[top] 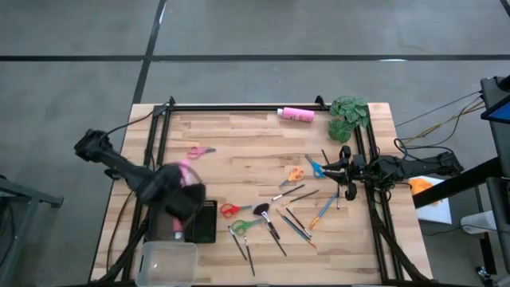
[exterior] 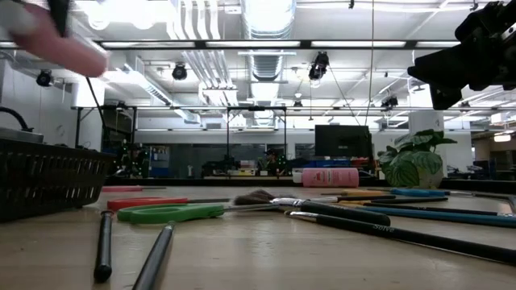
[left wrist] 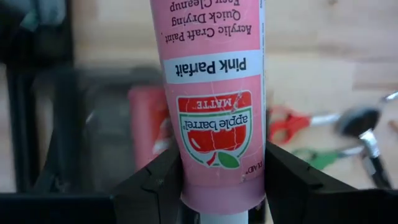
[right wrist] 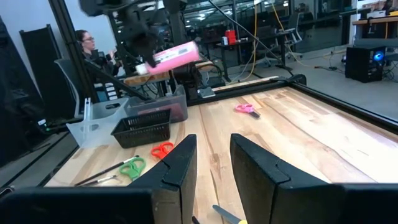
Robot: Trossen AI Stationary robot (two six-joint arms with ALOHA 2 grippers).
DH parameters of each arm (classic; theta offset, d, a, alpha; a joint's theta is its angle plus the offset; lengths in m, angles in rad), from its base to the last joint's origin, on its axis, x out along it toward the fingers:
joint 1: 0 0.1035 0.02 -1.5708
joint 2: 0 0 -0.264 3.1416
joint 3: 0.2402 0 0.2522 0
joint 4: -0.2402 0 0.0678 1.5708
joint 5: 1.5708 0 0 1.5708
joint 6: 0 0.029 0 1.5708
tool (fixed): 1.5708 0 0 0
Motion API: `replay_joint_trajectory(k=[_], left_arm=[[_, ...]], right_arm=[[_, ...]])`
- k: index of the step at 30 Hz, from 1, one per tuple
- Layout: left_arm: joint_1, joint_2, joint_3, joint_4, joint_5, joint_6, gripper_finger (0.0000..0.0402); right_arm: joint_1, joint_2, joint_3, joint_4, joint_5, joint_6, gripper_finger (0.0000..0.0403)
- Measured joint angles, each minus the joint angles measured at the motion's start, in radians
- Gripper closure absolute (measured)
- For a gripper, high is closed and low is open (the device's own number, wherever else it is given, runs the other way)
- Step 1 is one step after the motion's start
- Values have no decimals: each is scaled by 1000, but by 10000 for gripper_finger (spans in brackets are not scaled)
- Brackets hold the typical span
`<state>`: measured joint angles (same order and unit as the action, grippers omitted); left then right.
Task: Pick & Place Paint Supplies
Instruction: Put the pink paint bottle into the gray bin
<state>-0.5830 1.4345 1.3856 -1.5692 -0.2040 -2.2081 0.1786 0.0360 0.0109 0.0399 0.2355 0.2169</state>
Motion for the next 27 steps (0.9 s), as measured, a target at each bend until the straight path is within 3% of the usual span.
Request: replay_joint_trajectory(k=[12,20,27], left_arm=[[-256,1,-110,8,213,-248,226],[-285,1,-254,94,255,-255,226],[-287,1,-395,298,326,-216,226]], right_arm=[[0,0,0,0,0,0,308],[0,0,0,0,0,0,308],[0,0,0,0,0,0,308]])
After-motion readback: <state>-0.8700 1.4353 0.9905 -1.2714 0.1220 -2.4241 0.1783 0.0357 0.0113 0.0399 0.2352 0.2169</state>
